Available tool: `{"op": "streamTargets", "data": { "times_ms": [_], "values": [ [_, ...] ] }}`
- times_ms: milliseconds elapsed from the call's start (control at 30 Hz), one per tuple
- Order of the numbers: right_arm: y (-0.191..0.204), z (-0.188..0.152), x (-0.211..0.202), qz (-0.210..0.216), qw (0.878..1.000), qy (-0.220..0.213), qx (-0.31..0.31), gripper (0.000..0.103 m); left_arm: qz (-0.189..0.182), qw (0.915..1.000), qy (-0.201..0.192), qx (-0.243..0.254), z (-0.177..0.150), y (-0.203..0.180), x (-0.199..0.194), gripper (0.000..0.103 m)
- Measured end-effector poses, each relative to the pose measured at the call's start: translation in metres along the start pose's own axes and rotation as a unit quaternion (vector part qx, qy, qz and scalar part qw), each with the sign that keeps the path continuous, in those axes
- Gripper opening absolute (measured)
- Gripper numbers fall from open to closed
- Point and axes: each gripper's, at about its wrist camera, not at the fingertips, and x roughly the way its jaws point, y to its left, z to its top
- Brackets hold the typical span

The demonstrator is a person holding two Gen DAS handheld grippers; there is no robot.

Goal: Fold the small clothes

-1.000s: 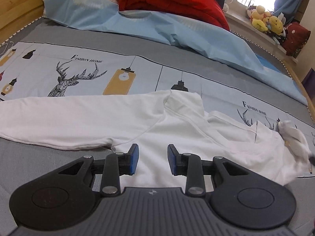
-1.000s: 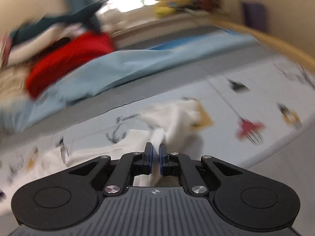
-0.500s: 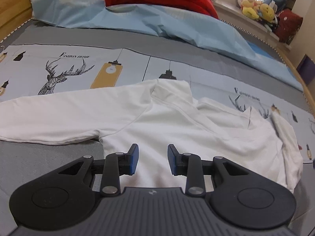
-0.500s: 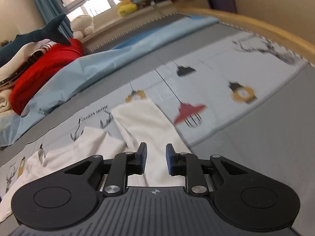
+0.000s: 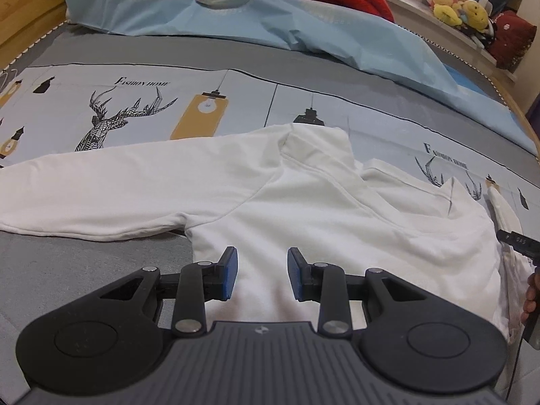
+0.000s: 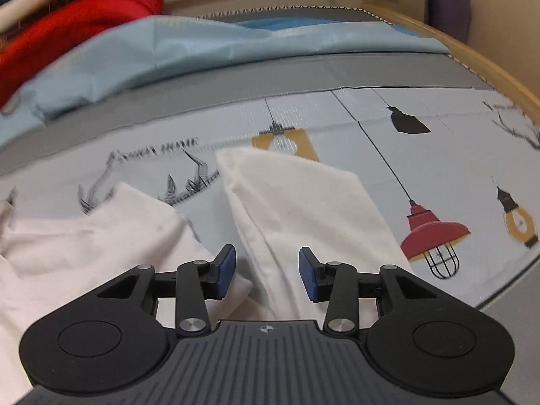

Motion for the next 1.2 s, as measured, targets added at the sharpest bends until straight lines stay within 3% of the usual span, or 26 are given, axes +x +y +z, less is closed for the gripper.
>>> {"op": "streamTargets", "data": {
  "times_ms": [67,133,267,367,500,600,667,733,800,833,900,933,1033,1133,1200],
  "values": [
    [0.002,0.001,0.005,-0.015,1.0,-0.007,-0.011,0.027,-0.001,1.0,0.001,0.0,0.001,0.0,0.001,0.036],
    [0.002,0.006,0.008,-0.018,1.0,-0.012,-0.012,0.007,-0.001,1.0,0.001,0.005,0.0,-0.001,0.001,0.036],
    [-0.017,0.02,-0.001,-0.005,0.998,-0.036,0.044,0.006,0.003,0.9999,0.004,0.011,-0.004,-0.004,0.002,0.036],
    [-0.052,0.037,-0.033,0.023,0.988,-0.09,0.127,0.006,0.005,1.0,0.005,0.007,-0.003,-0.002,0.003,0.036],
    [-0.122,0.048,-0.098,0.046,0.95,-0.199,0.236,0.006,0.001,1.0,-0.002,0.0,0.001,-0.001,-0.002,0.036],
    [-0.184,0.033,-0.143,0.051,0.906,-0.274,0.318,0.006,-0.005,1.0,-0.008,0.003,0.002,-0.004,-0.005,0.036],
    [-0.222,0.007,-0.161,0.028,0.874,-0.307,0.374,0.006,-0.007,0.9999,-0.008,0.005,0.002,-0.005,-0.007,0.036],
    [-0.254,-0.031,-0.164,-0.029,0.853,-0.298,0.427,0.006,-0.01,0.9999,-0.007,0.006,0.002,-0.005,-0.008,0.036],
    [-0.282,-0.073,-0.148,-0.089,0.839,-0.235,0.483,0.006,-0.01,0.9999,-0.006,0.009,0.002,-0.006,-0.008,0.036],
    [-0.295,-0.092,-0.137,-0.108,0.83,-0.194,0.512,0.006,-0.009,0.9999,-0.007,0.011,0.002,-0.006,-0.008,0.036],
    [-0.318,-0.125,-0.12,-0.107,0.801,-0.144,0.571,0.006,-0.006,0.9999,-0.008,0.011,0.002,-0.006,-0.008,0.036],
    [-0.323,-0.133,-0.118,-0.115,0.798,-0.136,0.576,0.006,-0.004,0.9999,-0.008,0.009,0.002,-0.005,-0.007,0.036],
    [-0.325,-0.129,-0.12,-0.12,0.808,-0.152,0.557,0.006,-0.001,1.0,-0.004,0.006,0.0,-0.004,-0.005,0.036],
    [-0.331,-0.121,-0.127,-0.131,0.796,-0.182,0.561,0.005,-0.001,0.9999,0.0,0.011,-0.001,-0.005,-0.003,0.036],
    [-0.338,-0.123,-0.125,-0.157,0.792,-0.169,0.565,0.005,-0.003,0.9999,0.002,0.013,0.0,-0.005,-0.003,0.036]
  ]
}}
